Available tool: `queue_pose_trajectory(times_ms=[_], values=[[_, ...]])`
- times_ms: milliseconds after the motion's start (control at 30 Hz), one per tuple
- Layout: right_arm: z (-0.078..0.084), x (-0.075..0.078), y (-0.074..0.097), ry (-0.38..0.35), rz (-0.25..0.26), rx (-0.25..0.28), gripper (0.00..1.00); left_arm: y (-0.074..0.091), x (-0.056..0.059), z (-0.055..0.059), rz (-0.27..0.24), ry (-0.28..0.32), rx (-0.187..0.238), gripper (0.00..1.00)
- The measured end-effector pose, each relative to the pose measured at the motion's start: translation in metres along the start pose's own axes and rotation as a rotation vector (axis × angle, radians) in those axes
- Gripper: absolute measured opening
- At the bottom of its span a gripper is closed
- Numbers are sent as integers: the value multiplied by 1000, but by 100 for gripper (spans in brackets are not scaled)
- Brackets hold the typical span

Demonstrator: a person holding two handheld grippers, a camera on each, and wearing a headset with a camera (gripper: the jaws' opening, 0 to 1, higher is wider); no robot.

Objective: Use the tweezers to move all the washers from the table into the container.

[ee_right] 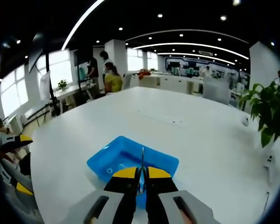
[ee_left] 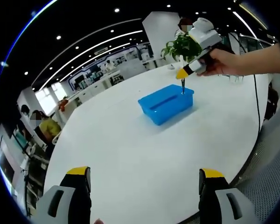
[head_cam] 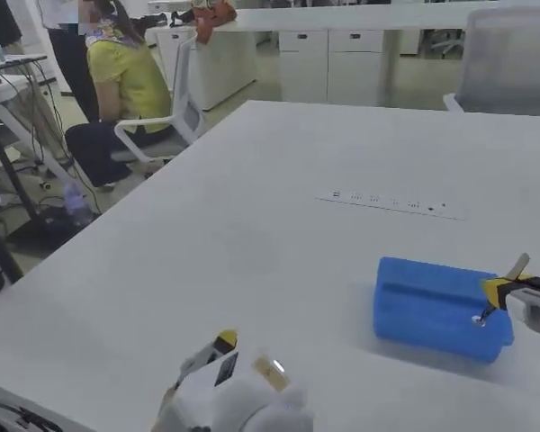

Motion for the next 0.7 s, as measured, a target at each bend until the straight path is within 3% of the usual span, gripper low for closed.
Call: queue_pose_trajectory(times_ms=[200,700], values=[[13,3,-14,-42,5,-49,2,1,-1,-1,-7,15,13,99],[26,2,-28,9,7,-86,3,-1,0,0,-2,1,-3,99]])
Point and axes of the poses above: the centre of the closed fingertips' face, and the gripper's own axes: y roughly backward along the fingers, x roughly to its right, z roughly out of its underside, the point moved 8 cm from there along y, roughly backward along the fingers, and after that the axes turned 13 degrees about z, right-handed, at the moved point
